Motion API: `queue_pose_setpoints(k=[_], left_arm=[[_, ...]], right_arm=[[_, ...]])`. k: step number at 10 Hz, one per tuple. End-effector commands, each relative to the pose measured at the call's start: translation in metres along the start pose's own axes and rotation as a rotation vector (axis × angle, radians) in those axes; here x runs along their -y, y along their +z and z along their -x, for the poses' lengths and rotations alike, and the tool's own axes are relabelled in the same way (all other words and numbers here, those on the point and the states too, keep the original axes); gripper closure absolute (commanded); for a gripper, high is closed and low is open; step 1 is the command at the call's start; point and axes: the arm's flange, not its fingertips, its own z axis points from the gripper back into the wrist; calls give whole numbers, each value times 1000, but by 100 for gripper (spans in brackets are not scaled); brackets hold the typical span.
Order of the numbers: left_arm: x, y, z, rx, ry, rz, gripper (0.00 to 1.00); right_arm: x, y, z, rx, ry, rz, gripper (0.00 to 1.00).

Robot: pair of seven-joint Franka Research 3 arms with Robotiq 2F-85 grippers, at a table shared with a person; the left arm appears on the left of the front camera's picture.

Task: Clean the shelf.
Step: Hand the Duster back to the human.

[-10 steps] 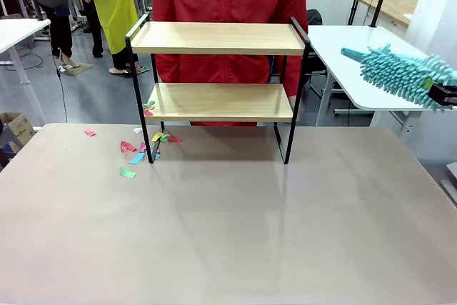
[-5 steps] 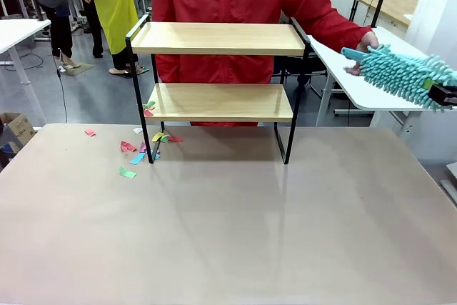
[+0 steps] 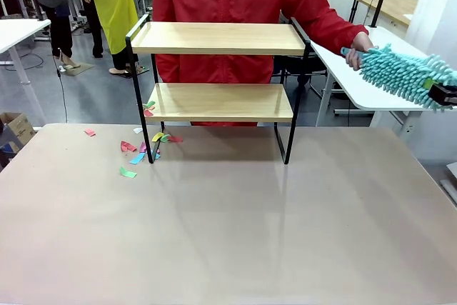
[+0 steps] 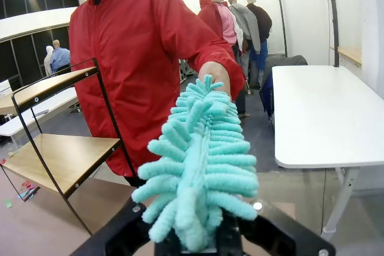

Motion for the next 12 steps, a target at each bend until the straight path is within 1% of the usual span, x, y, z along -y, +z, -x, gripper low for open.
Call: queue_pose_setpoints(k=[1,2,3,4,5,6,7,8,9,10,11,12], left_arm=[[0,0,-4,31,-1,3,0],[0,0,-4,31,-1,3,0],[0,0,-4,31,-1,3,0],[0,0,-4,31,-1,3,0],[0,0,-4,31,-1,3,0],[0,0,-4,31,-1,3,0],[0,0,-4,31,-1,3,0],[0,0,-4,31,-1,3,0],[0,0,-4,31,-1,3,0],[0,0,-4,31,-1,3,0],[0,0,-4,31,-1,3,0],[0,0,-4,31,-1,3,0]], right_arm=[[0,1,-3,4,2,0,84],[0,1,-3,4,2,0,84],[0,0,0,0,0,0,27],[-2,3,-4,-17,18,-21,27],[-3,6,-9,-20,25,-27,0],[-4,11,-17,-9,31,-30,25],[-5,18,-29,7,20,-46,0],[-5,25,-48,43,-5,-64,3],[-4,30,-68,78,-57,-100,0],[-4,36,-90,124,-71,-102,0],[-1,46,-118,190,-115,-106,0],[8,54,-145,252,-188,-104,0]])
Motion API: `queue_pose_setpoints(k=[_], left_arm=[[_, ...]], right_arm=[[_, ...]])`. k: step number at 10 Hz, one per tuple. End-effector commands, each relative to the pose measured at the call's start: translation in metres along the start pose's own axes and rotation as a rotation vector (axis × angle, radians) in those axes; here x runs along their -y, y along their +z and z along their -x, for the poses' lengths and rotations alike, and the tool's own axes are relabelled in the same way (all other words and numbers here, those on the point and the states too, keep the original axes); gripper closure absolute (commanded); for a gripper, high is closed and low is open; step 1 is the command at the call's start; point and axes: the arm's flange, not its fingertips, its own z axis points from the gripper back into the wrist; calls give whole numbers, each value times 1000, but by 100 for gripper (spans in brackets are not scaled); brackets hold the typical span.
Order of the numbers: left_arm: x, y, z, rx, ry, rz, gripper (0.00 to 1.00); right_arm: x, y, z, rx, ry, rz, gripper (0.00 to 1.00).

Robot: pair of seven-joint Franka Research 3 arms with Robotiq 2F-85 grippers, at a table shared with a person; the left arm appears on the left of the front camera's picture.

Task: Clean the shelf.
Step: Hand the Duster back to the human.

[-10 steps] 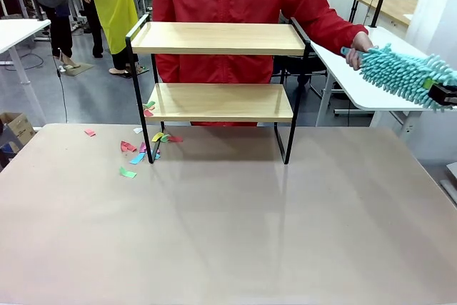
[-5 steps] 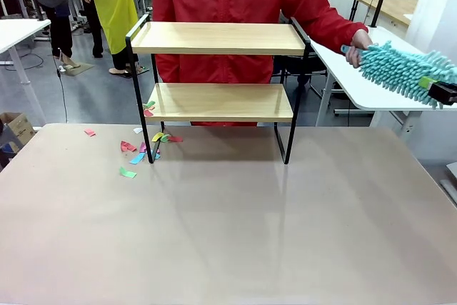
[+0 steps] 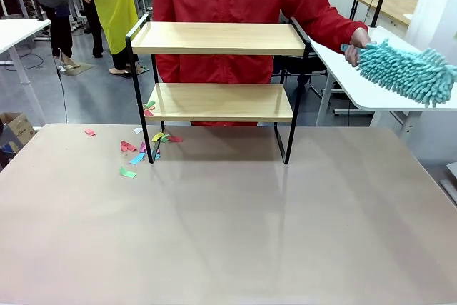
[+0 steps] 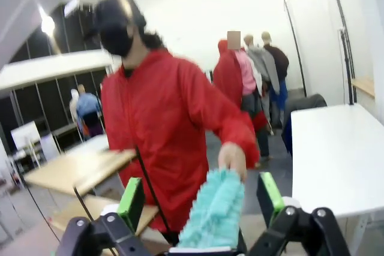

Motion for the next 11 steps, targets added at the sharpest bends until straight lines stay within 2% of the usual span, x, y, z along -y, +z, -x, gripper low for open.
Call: queue_pose_setpoints(k=[1,3,4,5,6,11], left_arm=[[0,0,-4,31,-1,3,0],[0,0,-4,31,-1,3,0],[0,0,-4,31,-1,3,0],[0,0,-4,31,-1,3,0],[0,0,-4,31,-1,3,0],[0,0,-4,31,-1,3,0]], right_arm=[[19,9,-50,117,-167,-4,0],[52,24,-90,250,-356,22,0],[66,29,-99,296,-415,42,0],[80,28,-104,301,-447,50,0],[50,36,-97,244,-322,43,0],[50,36,-97,244,-322,43,0]])
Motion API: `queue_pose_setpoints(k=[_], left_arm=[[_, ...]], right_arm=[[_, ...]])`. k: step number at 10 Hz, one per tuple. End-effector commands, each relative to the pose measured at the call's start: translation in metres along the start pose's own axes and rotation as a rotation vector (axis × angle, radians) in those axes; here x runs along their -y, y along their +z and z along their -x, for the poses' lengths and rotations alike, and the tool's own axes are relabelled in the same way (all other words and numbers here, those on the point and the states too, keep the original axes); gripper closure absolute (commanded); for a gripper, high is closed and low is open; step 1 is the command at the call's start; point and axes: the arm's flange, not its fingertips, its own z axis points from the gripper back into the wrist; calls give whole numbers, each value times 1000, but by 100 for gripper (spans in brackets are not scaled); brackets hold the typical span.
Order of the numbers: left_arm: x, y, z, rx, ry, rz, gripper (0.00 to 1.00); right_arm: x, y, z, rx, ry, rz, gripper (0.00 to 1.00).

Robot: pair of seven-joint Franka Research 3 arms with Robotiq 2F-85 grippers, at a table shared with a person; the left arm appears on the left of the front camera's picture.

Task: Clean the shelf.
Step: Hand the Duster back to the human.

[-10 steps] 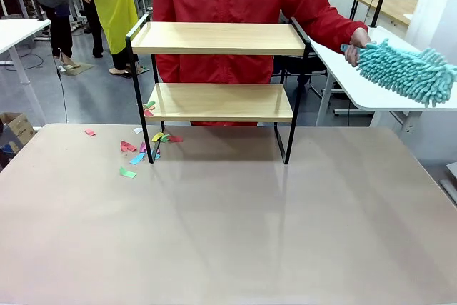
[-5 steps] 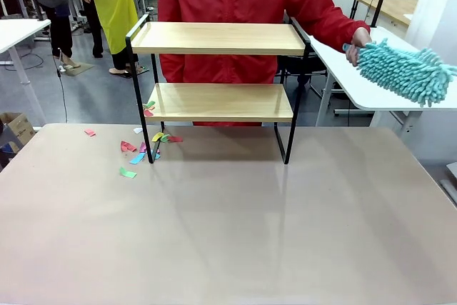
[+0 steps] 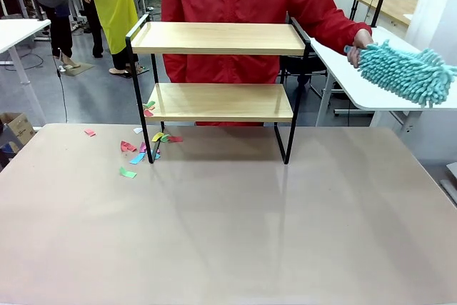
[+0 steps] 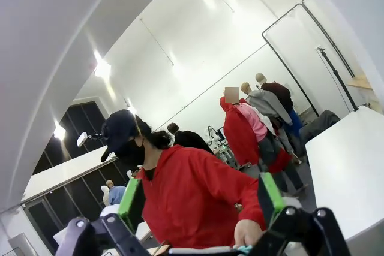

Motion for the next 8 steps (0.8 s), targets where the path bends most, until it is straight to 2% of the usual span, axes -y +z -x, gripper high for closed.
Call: queue_pose_setpoints(k=[1,8], left_arm=[[0,-1,-4,31,-1,4,0],[0,-1,-4,31,-1,4,0]], right_arm=[[1,5,1,3,24,7,0],[1,5,1,3,24,7,0]])
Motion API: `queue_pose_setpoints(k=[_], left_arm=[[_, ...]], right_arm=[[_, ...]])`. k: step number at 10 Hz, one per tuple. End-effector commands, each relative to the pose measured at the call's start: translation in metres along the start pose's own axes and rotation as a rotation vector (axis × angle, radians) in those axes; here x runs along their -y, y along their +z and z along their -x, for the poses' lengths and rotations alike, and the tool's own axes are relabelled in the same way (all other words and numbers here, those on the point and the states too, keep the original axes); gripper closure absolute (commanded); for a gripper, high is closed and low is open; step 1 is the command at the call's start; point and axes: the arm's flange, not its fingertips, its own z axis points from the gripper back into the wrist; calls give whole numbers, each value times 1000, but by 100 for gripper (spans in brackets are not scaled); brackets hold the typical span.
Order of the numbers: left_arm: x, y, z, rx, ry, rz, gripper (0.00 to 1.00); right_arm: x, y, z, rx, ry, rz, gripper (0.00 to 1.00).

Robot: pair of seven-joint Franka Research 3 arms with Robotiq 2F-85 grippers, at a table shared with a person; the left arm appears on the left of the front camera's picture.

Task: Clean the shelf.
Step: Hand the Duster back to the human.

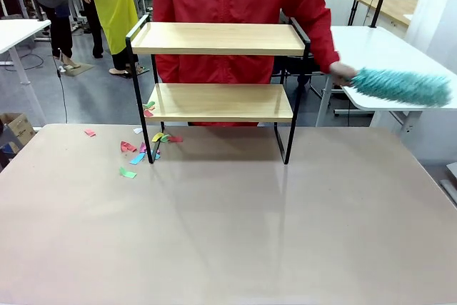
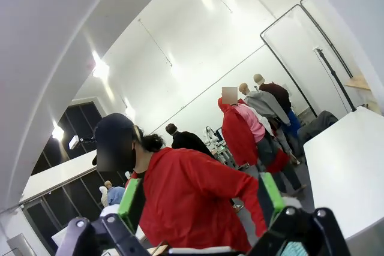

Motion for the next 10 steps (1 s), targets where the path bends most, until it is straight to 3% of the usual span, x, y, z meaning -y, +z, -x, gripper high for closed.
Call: queue_pose_setpoints(k=[1,10], left_arm=[[0,-1,-4,31,-1,4,0],[0,-1,-4,31,-1,4,0]], right_arm=[[-1,2,3,0,22,1,0],[-1,2,3,0,22,1,0]])
